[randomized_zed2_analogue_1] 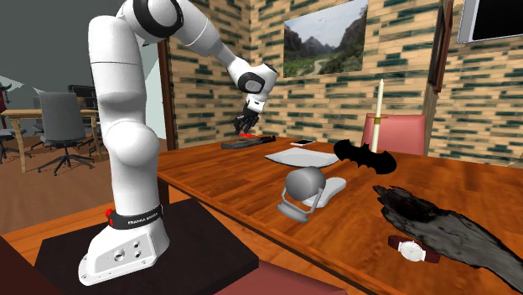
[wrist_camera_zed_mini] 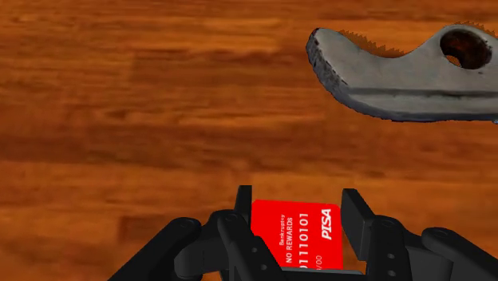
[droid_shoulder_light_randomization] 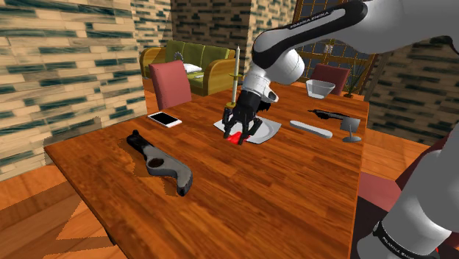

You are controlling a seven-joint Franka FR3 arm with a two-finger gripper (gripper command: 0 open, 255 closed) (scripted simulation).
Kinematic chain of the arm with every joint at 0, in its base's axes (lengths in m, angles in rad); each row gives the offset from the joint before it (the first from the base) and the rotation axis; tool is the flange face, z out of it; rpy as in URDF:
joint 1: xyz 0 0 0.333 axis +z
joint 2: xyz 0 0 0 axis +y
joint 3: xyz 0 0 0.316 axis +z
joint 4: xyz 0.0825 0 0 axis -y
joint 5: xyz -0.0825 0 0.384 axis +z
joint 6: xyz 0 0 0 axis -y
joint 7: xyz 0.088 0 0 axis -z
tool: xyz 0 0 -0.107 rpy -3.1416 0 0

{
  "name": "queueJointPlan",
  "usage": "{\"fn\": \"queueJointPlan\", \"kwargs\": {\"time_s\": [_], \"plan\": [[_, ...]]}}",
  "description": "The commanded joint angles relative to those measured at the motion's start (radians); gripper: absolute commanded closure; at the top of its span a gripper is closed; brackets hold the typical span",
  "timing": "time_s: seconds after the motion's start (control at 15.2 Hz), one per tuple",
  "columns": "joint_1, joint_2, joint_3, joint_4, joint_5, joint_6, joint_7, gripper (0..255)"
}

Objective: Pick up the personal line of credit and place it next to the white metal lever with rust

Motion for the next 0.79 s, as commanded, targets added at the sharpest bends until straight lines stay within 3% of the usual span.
{"fn": "queueJointPlan", "kwargs": {"time_s": [0.0, 0.07, 0.73], "plan": [[0.017, 0.062, 0.018, 0.071, -0.005, 0.013, 0.037, 255], [0.027, 0.092, 0.026, 0.107, -0.009, 0.02, 0.057, 255], [0.033, 0.151, 0.032, 0.049, 0.021, 0.121, -0.011, 255]]}}
